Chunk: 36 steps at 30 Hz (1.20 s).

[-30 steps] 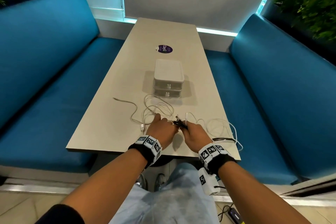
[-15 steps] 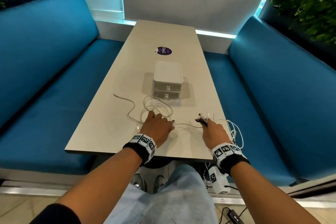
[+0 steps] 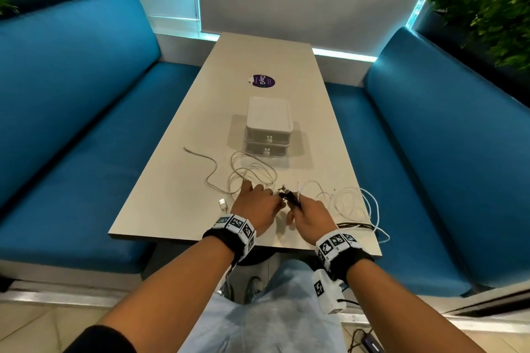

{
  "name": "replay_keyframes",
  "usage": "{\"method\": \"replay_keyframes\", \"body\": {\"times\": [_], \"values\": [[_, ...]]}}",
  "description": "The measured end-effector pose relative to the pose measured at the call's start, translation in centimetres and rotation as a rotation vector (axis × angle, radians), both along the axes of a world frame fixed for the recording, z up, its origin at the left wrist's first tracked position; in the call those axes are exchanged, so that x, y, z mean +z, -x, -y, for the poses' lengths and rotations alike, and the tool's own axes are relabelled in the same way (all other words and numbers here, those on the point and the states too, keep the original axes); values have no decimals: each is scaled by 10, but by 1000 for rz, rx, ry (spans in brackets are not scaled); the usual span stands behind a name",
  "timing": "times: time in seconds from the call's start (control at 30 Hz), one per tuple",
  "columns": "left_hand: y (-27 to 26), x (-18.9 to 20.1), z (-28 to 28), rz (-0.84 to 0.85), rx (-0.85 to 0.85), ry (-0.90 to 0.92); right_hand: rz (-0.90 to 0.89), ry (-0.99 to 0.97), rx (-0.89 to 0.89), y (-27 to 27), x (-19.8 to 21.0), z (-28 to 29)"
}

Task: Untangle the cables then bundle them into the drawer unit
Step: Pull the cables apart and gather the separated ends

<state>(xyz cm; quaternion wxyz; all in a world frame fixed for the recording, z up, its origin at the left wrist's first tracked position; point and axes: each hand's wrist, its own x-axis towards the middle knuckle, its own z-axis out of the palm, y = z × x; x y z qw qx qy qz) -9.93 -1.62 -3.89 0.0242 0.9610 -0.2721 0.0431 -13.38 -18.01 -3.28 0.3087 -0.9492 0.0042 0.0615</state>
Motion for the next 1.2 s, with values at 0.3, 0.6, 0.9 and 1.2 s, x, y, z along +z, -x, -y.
{"method": "replay_keyframes", "body": {"times": [0.3,0.6,0.9,1.2], "values": [[-4,-3,-2,-26,-27,-44,74,407,48,3,3,6],[-12,-4,-22,-15,-16,-72,32,569,-109,-4,14,46],[-4,-1,-6,28,-11,-102,28,514,-224,-7,15,49],[1,6,11,32,-79,-147,55,232,48,-5,3,13]]}}
